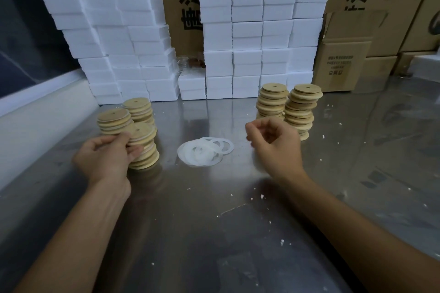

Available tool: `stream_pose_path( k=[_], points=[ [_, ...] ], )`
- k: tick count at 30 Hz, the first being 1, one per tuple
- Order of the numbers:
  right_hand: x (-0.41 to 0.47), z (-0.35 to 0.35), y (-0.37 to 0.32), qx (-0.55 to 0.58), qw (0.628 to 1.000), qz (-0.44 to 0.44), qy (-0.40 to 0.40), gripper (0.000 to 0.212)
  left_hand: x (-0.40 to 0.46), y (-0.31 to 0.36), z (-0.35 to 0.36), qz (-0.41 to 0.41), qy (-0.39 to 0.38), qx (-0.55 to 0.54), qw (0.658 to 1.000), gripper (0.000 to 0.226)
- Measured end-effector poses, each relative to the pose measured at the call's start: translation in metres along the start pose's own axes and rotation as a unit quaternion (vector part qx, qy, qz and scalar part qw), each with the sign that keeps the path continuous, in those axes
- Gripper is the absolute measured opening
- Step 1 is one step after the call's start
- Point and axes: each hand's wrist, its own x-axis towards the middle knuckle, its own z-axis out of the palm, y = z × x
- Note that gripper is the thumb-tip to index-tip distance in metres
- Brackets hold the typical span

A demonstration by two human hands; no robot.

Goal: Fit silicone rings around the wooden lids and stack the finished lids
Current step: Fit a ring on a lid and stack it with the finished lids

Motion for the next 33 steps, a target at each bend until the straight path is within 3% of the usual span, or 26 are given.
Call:
stream_pose_path(
  k=[3, 7, 10, 12, 16, 18, 25, 33],
  points=[
    [0.009, -0.013, -0.001, -0.056, 0.992, -0.051, 0.103, 0.006, 0.000, -0.003, -0.001, 0.022, 0.028, 0.042, 0.998, 0.025],
    [0.026, -0.036, 0.007, -0.117, 0.968, -0.074, 0.209, 0.026, -0.013, -0.002, 0.000, 0.216, 0.033, 0.155, 0.963, 0.030],
    [0.035, -0.053, 0.021, -0.162, 0.959, -0.073, 0.221, 0.051, -0.034, -0.009, 0.006, 0.345, -0.072, 0.210, 0.912, 0.024],
    [0.038, -0.062, 0.034, -0.177, 0.963, -0.063, 0.195, 0.065, -0.050, -0.022, 0.012, 0.397, -0.175, 0.269, 0.860, 0.016],
    [0.043, -0.070, 0.052, -0.184, 0.969, -0.044, 0.161, 0.079, -0.071, -0.043, 0.016, 0.412, -0.347, 0.356, 0.764, 0.017],
    [0.047, -0.068, 0.056, -0.205, 0.967, -0.051, 0.140, 0.080, -0.069, -0.045, 0.016, 0.398, -0.353, 0.360, 0.766, 0.017],
    [0.066, -0.069, 0.066, -0.246, 0.960, -0.081, 0.105, 0.065, -0.062, -0.047, 0.018, 0.281, -0.305, 0.350, 0.840, 0.012],
    [0.079, -0.069, 0.079, -0.254, 0.956, -0.077, 0.127, 0.047, -0.059, -0.052, 0.019, 0.302, -0.317, 0.358, 0.825, 0.014]
  ],
)
